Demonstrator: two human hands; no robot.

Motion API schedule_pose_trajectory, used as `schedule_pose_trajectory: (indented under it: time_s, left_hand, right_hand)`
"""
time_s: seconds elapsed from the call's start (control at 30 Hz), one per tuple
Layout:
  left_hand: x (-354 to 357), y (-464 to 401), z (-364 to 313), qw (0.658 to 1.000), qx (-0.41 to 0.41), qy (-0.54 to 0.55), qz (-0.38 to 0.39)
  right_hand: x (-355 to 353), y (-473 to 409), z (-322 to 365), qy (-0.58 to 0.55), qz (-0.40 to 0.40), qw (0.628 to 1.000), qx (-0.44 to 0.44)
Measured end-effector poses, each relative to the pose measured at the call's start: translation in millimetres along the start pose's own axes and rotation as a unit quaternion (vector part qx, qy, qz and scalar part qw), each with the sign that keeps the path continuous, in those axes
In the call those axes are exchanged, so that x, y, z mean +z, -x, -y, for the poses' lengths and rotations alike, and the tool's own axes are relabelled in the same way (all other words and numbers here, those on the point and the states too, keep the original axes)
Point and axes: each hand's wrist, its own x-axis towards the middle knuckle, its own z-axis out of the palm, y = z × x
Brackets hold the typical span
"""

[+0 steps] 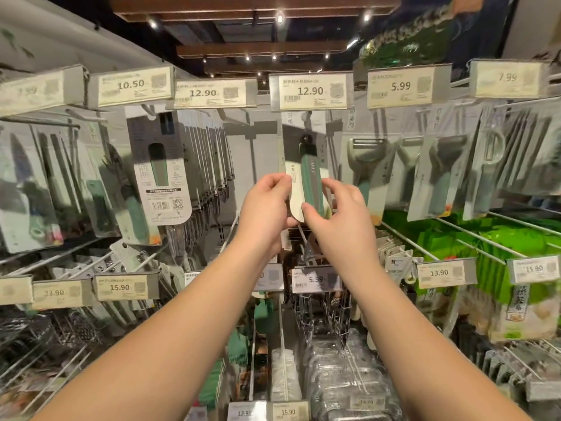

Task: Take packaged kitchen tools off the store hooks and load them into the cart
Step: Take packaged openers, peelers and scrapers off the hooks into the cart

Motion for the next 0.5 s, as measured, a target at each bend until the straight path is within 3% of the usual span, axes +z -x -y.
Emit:
schedule_pose_trajectory:
  time_s: [0.27, 0.5]
  left_hand:
    - [8.3, -60.6, 22.3, 0.994, -0.066, 0.003, -0.089]
    - [10.6, -107.3, 36.9, 0.989, -0.052, -0.041, -0.132]
  right_hand:
    - [44.4, -50.3, -24.0, 0.044, 0.015, 0.998, 0.049]
    - [76.1, -100.6, -34.2, 0.110, 0.104, 0.981, 0.123]
